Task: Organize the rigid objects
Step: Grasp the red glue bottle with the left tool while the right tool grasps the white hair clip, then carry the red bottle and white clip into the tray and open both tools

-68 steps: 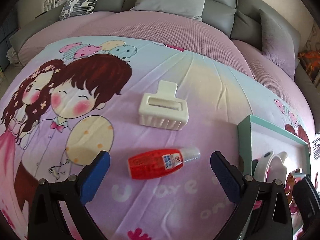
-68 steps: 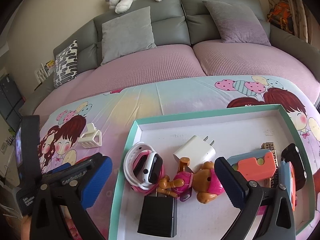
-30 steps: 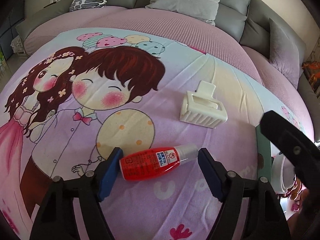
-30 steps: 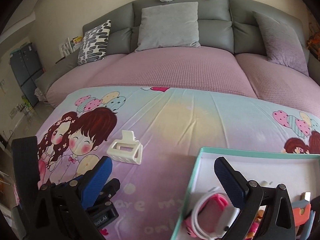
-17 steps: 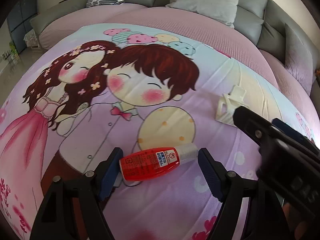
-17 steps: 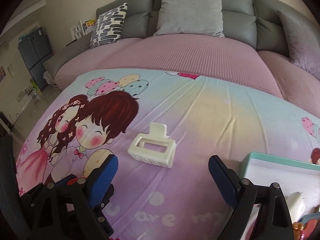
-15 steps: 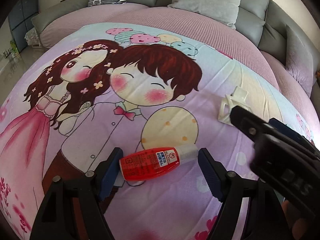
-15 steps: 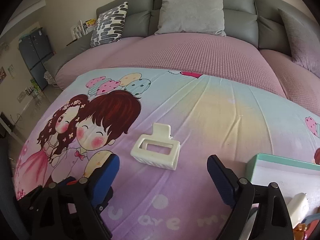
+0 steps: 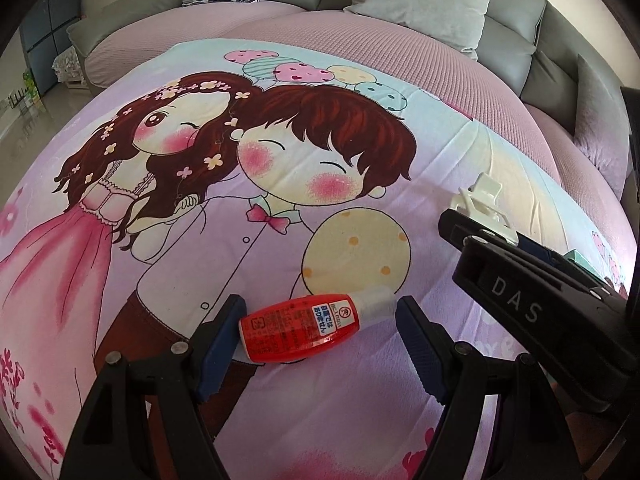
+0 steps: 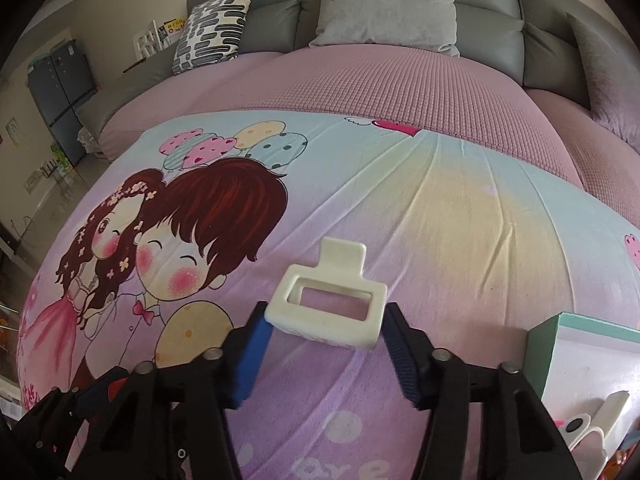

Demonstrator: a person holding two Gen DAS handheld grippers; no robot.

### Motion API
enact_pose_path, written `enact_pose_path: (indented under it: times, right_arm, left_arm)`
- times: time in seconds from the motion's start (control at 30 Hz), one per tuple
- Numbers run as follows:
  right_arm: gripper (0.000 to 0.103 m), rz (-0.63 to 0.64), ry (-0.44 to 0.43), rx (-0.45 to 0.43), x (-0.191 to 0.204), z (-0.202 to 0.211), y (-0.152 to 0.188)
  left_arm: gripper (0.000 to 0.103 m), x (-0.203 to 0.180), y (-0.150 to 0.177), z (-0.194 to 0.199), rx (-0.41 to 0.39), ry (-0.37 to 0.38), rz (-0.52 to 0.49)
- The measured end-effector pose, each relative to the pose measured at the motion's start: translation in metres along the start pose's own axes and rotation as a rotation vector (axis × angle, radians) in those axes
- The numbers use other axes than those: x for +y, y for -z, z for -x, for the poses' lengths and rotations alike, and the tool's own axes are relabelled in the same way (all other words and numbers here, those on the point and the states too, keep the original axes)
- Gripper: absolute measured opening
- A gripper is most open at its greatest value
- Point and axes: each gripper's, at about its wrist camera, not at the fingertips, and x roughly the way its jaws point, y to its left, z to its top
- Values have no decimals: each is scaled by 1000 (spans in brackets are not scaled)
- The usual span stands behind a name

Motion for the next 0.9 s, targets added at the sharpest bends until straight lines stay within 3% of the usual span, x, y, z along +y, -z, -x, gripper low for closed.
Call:
enact_pose_path:
  times: [0.27, 0.5, 0.9]
  right_arm:
    - [59, -30, -16, -19, -5, 9, 4]
    - [54, -57, -35, -77, -13, 34, 5]
    - [54, -95, -37, -177, -30, 84, 18]
  left_arm:
    - [78, 3, -1, 7, -19, 19, 12]
    - [78, 3, -2, 20, -55, 58, 22]
    - [78, -10, -6, 40, -113, 59, -12]
